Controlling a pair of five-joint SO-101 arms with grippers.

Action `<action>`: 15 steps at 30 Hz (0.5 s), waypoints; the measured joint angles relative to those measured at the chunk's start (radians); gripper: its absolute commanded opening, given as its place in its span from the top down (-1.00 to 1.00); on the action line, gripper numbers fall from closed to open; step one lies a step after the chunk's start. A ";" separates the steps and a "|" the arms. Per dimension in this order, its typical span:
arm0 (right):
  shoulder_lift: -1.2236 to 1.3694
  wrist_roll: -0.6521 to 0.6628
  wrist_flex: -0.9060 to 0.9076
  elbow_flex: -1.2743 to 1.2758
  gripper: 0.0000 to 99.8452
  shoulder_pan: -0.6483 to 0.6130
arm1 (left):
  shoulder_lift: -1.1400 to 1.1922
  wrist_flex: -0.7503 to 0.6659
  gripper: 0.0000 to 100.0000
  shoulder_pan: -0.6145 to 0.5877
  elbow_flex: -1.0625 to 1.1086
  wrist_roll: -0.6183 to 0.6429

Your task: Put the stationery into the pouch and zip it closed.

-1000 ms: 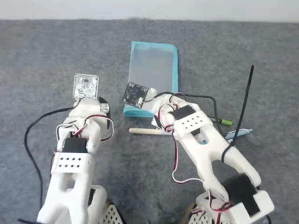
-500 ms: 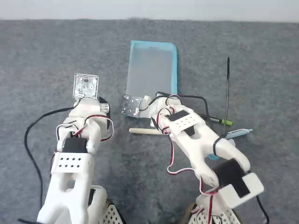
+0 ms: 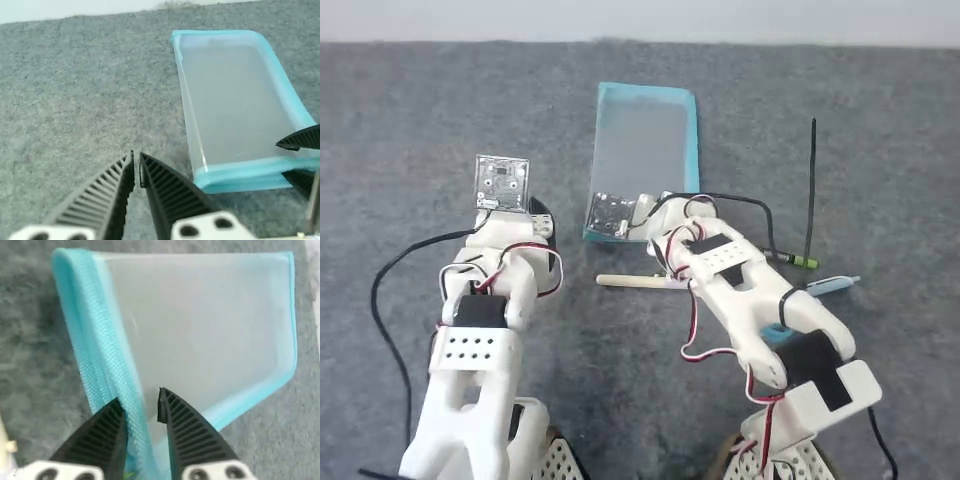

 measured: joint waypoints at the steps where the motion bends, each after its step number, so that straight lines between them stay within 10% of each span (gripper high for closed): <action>1: 0.000 0.000 0.000 0.000 0.99 0.005 | 0.000 0.000 0.98 0.000 0.000 0.000; 15: -0.425 -0.187 0.591 -0.104 0.99 0.006 | 0.000 0.006 0.62 0.054 0.000 -0.011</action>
